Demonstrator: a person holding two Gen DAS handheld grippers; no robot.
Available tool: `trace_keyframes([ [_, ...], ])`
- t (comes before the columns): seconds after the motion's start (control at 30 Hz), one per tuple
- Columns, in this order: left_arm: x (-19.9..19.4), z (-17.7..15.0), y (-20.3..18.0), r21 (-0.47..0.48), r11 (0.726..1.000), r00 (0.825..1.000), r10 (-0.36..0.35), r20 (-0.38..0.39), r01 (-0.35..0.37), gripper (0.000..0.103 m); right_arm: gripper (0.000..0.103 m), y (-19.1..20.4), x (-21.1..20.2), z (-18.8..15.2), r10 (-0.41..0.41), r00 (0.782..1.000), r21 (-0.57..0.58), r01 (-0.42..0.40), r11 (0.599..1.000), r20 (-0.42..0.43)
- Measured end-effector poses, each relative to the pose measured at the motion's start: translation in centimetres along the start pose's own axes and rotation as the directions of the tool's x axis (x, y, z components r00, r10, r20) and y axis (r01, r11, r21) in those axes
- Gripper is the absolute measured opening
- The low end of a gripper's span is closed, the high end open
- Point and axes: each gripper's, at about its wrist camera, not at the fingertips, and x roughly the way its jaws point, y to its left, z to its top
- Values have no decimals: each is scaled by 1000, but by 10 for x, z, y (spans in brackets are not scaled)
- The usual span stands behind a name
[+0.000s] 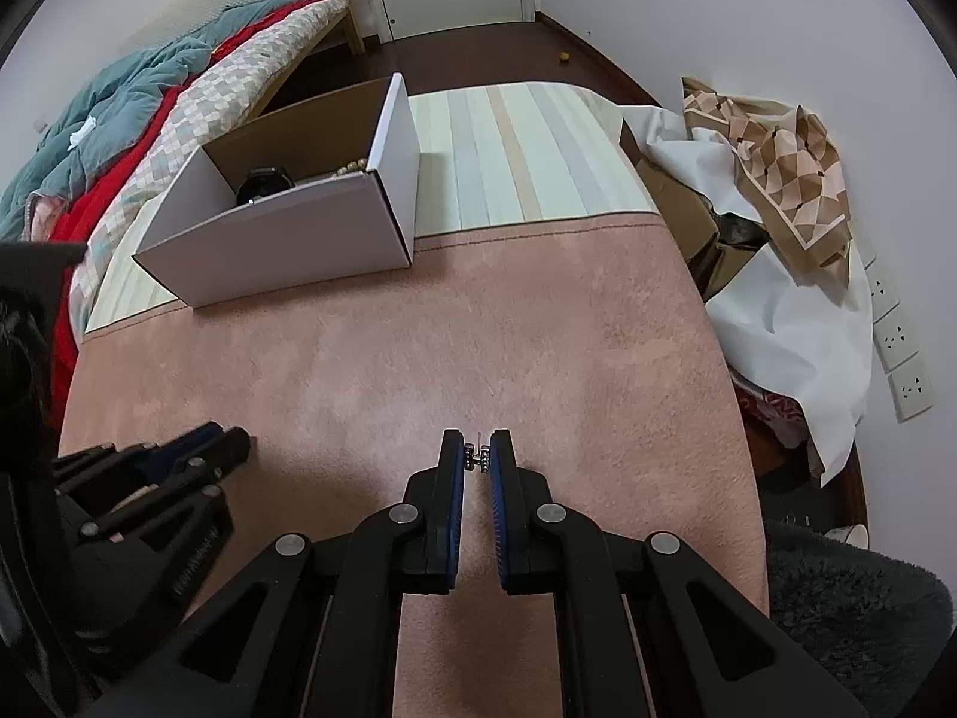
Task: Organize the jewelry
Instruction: 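Grasp the small silver charm with the right tool while the left tool grasps the black ring, then carry the black ring and silver charm into the white box and open both tools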
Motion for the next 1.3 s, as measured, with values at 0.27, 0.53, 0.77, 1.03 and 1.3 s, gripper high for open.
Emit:
trace_keyframes([
  [0.27,-29,17,11,0,1000,997,-29,69,29,9,9,0,-23,15,14,999,-1,-14,1000,47],
  [0.53,-82,56,36,-34,999,978,-20,207,27,9,9,5,-56,55,58,989,-10,-57,998,137],
  [0.77,-96,99,68,-89,996,963,32,269,-8,9,9,16,-59,111,129,972,-22,-127,992,197],
  [1.03,-53,140,115,-181,982,987,-23,162,52,9,9,38,-11,174,280,956,-19,-279,960,85],
  [1.3,-34,156,124,-197,976,991,-72,114,93,11,9,50,43,196,400,915,54,-397,916,-46],
])
